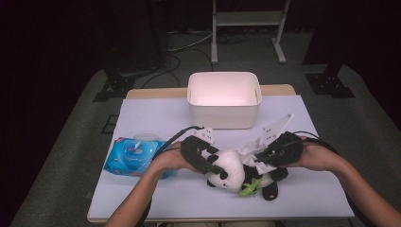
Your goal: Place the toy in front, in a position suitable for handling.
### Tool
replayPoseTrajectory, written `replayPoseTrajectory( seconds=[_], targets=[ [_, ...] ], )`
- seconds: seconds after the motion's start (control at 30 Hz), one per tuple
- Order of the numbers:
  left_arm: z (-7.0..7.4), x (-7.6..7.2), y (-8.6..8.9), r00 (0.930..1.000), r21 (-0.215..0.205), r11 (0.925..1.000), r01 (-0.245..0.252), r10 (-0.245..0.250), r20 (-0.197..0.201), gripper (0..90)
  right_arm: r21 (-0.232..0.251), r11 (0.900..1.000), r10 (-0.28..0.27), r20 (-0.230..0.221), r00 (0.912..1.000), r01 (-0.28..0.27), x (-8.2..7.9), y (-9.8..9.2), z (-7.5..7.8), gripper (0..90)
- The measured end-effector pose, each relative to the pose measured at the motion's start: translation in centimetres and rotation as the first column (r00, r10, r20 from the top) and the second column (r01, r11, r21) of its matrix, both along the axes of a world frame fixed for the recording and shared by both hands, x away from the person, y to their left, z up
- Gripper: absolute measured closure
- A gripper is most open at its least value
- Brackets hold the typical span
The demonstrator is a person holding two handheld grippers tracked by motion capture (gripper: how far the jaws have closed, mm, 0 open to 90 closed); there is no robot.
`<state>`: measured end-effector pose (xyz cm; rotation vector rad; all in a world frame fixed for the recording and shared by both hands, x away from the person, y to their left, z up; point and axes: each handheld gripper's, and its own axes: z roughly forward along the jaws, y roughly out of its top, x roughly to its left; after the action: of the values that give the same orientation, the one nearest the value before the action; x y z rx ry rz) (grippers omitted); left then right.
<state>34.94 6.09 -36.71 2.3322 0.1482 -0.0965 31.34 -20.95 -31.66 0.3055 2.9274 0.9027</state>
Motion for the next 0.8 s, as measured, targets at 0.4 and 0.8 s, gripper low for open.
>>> replayPoseTrajectory(
  seconds=[0.4,0.8],
  targets=[
    [0.7,-0.5,-1.1,0.9965,-0.017,0.9987,0.047,-0.046,0.069,39.0,0.030,0.997,0.069,0.013,0.9975,-0.069,0.7,3.3,0.7,82.5],
    [0.2,-0.3,-0.7,0.9985,-0.060,0.9974,0.040,-0.037,0.039,39.3,0.031,0.994,0.103,0.023,0.9945,-0.103,1.4,6.1,1.4,82.5]
  ],
)
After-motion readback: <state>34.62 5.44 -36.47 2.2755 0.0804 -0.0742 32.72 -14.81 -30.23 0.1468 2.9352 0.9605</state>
